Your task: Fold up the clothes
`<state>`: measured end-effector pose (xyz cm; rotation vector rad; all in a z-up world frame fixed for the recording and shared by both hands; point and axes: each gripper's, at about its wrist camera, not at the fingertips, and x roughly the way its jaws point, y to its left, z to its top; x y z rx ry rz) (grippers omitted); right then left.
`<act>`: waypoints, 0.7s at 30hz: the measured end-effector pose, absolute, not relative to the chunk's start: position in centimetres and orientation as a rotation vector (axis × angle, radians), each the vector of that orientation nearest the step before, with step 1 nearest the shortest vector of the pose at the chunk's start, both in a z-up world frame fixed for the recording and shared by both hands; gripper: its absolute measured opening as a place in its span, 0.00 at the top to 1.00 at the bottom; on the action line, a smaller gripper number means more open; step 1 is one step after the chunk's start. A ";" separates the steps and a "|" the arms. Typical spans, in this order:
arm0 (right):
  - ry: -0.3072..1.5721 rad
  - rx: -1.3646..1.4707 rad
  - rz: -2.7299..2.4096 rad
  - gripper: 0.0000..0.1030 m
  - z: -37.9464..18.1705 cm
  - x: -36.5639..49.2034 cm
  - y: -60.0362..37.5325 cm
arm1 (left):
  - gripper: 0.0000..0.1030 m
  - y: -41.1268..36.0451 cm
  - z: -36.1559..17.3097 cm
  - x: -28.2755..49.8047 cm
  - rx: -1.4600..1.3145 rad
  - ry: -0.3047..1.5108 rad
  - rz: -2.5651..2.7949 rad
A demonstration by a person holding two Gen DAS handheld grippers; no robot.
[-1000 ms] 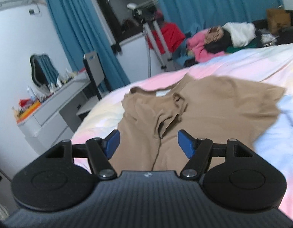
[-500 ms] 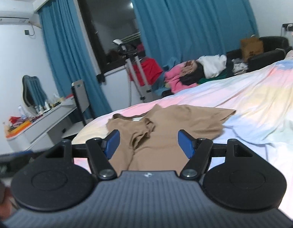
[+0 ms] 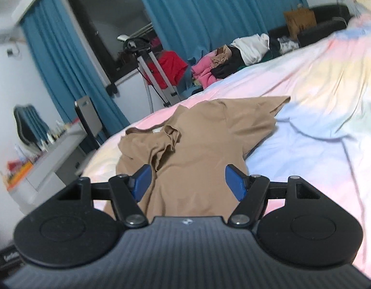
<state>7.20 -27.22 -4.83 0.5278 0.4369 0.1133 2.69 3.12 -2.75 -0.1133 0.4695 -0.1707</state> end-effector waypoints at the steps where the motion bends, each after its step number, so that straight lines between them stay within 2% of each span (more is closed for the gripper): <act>1: 0.437 0.552 0.103 0.31 -5.1 7.8 -27.5 | 0.00 3.2 -2.8 2.7 -0.113 0.470 -0.170; 6: 0.497 0.716 -0.035 0.31 -7.5 14.5 -30.5 | 0.00 4.2 -2.8 1.9 -0.142 0.438 -0.133; 12: 0.527 0.881 -0.154 0.31 -13.8 21.2 -33.5 | 0.00 5.9 -2.7 2.4 -0.206 0.404 -0.096; 21: 0.349 0.868 -0.166 0.32 -17.3 27.0 -34.7 | 0.00 8.4 -4.6 5.5 -0.292 0.453 -0.061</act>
